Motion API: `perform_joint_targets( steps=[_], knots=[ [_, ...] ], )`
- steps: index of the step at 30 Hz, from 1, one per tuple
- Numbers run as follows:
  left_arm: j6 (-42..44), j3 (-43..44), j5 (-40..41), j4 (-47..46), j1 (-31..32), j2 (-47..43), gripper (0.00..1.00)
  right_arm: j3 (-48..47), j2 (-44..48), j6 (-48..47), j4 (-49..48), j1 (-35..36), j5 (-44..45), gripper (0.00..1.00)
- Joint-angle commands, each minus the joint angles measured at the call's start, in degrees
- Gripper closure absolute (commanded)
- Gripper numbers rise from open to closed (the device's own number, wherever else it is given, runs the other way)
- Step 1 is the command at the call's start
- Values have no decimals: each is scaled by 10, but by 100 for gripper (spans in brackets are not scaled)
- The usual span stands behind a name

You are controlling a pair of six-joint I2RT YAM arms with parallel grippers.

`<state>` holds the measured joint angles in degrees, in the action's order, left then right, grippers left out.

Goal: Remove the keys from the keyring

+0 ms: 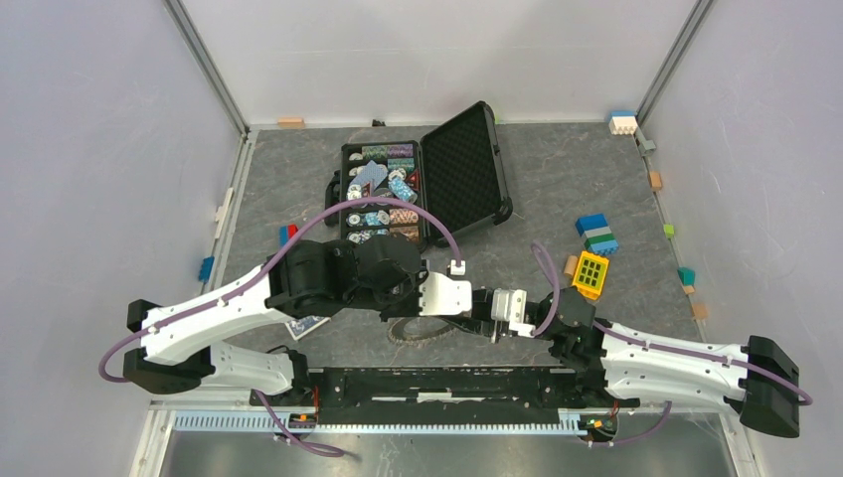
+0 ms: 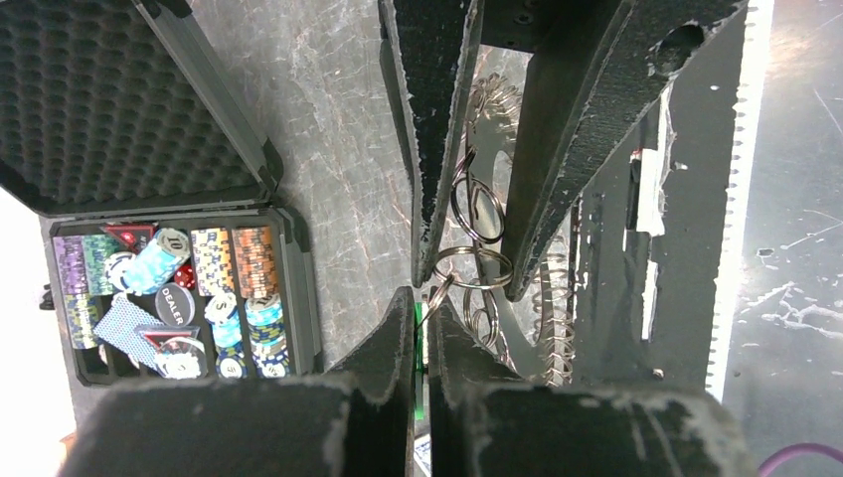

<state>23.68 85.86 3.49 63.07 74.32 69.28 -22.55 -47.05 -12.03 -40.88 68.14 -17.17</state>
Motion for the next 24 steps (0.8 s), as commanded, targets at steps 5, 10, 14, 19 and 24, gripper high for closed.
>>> perform_joint_targets(
  steps=[5, 10, 14, 19, 24],
  knots=[
    [15, 26, 39, -19, 1, -10, 98, -31, 12, 44, 0, 2, 48, 80],
    [10, 17, 53, -33, 3, -19, 98, -20, 11, 74, -33, 2, 66, 82],
    [10, 1, 56, -56, 6, -32, 98, 0, 6, 108, -96, 2, 82, 83],
    [8, -7, 58, -66, 6, -39, 98, 15, -6, 148, -159, 2, 90, 85],
    [6, -10, 61, -66, 7, -38, 98, 19, -16, 164, -192, 1, 86, 85]
  ],
)
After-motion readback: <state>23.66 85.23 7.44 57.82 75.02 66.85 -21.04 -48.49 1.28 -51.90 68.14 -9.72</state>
